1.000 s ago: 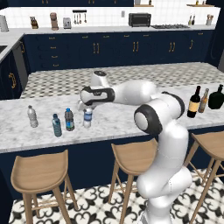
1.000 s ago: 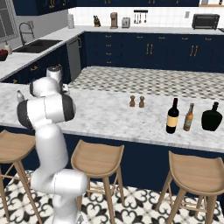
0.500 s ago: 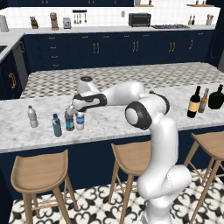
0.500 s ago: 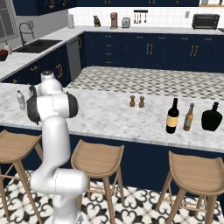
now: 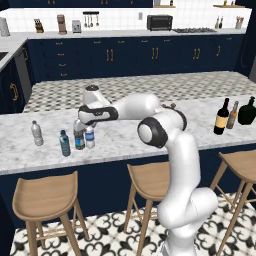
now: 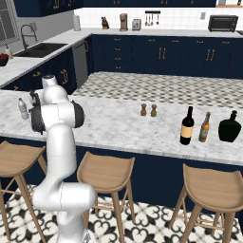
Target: Move the plastic bottles in the middle to the plastics group, and the glass bottles in the middle to the glass group.
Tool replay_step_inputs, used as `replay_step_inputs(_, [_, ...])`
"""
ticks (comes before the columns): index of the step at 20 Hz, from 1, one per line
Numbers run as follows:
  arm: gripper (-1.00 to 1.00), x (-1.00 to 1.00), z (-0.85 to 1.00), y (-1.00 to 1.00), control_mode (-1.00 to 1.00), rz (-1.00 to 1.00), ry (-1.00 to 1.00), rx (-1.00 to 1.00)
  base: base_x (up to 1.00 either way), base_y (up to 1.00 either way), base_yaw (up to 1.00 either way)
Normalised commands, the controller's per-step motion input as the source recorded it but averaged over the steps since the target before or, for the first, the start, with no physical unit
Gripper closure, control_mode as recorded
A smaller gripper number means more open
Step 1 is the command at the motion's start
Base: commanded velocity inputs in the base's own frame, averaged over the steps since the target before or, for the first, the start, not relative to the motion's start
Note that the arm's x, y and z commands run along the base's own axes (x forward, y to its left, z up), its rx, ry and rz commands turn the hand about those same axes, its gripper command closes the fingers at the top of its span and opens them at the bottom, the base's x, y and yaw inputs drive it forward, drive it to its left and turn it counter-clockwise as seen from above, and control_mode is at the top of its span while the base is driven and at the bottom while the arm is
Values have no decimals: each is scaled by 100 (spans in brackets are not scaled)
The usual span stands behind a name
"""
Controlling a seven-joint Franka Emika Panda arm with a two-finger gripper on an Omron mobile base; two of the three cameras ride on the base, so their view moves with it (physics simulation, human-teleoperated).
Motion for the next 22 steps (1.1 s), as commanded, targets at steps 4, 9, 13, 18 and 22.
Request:
replay_step_inputs(4, [100, -14, -31, -4, -100, 8, 1, 0, 0, 0, 0])
replay_step_inputs(9, [-100, -16, -22, -5, -100, 6, 0, 0, 0, 0, 0])
replay_step_inputs(13, [-100, -13, 0, -12, -100, 3, 0, 0, 0, 0, 0])
replay_step_inputs(18, [-100, -9, 15, 0, -100, 0, 0, 0, 0, 0, 0])
replay_step_inputs(22, [-100, -7, 43, 0, -100, 0, 0, 1, 0, 0, 0])
